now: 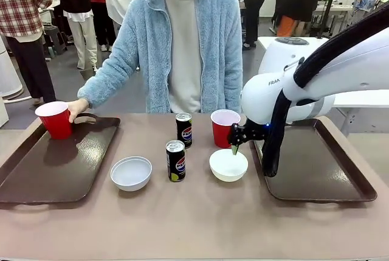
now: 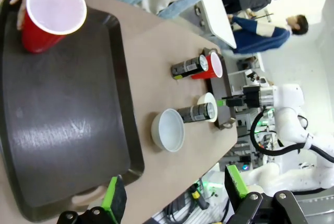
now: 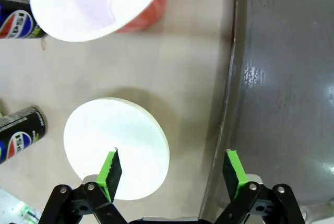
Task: Prepare tableware on both trays.
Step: Pick up a Picnic Bowl from the table and place it on a Handle tray.
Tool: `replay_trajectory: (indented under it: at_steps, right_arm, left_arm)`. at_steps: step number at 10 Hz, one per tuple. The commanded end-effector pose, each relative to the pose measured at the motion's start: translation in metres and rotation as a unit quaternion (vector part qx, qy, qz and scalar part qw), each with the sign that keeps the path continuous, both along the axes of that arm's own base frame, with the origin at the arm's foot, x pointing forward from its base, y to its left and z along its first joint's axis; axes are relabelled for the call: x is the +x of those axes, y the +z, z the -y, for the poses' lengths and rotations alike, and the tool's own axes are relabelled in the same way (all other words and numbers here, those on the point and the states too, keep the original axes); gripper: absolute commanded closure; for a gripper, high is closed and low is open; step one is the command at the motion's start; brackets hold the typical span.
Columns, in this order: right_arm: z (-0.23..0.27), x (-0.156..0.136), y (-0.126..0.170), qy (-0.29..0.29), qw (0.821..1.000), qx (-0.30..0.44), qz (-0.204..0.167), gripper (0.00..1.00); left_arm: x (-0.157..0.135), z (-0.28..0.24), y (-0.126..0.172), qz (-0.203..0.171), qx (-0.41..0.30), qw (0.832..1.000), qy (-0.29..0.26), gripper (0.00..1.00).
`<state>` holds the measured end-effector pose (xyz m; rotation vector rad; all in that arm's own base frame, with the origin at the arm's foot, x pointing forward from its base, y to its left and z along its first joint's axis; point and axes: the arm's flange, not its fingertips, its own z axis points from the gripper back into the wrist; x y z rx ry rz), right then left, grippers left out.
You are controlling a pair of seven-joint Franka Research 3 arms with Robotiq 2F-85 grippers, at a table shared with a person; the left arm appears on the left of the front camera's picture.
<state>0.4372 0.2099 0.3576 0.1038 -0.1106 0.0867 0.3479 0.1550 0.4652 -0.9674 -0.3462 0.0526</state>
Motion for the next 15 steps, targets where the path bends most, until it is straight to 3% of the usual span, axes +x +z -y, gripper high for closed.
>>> replay_trajectory:
  at_steps: [1, 2, 3, 4, 7, 12, 15]
  right_arm:
    - [-0.012, 0.004, -0.006, -0.005, 1.0, -0.008, -0.013, 0.11]
    - [-0.013, 0.004, -0.007, -0.006, 1.0, -0.008, -0.017, 0.58]
    - [-0.013, 0.004, -0.007, -0.007, 1.0, -0.008, -0.021, 0.69]
    - [-0.013, 0.006, -0.006, -0.008, 1.0, -0.009, -0.02, 1.0]
    - [-0.013, 0.008, -0.007, -0.012, 0.999, -0.014, -0.028, 0.96]
    - [-0.007, 0.009, -0.011, -0.021, 0.999, -0.01, -0.043, 1.0]
    - [-0.01, -0.001, 0.008, -0.005, 0.999, -0.007, -0.051, 1.0]
  left_arm:
    - [0.0, 0.0, 0.001, 0.006, -0.008, 1.0, 0.0, 0.0]
    - [0.0, 0.0, 0.001, 0.006, -0.008, 1.0, 0.0, 0.0]
    - [0.0, 0.0, 0.001, 0.006, -0.008, 1.0, 0.0, 0.0]
    - [0.0, 0.0, 0.001, 0.006, -0.008, 1.0, 0.0, 0.0]
    - [0.0, 0.0, 0.001, 0.006, -0.008, 1.0, 0.0, 0.0]
    - [0.0, 0.0, 0.001, 0.006, -0.008, 1.0, 0.0, 0.0]
    - [0.0, 0.0, 0.001, 0.006, -0.008, 1.0, 0.0, 0.0]
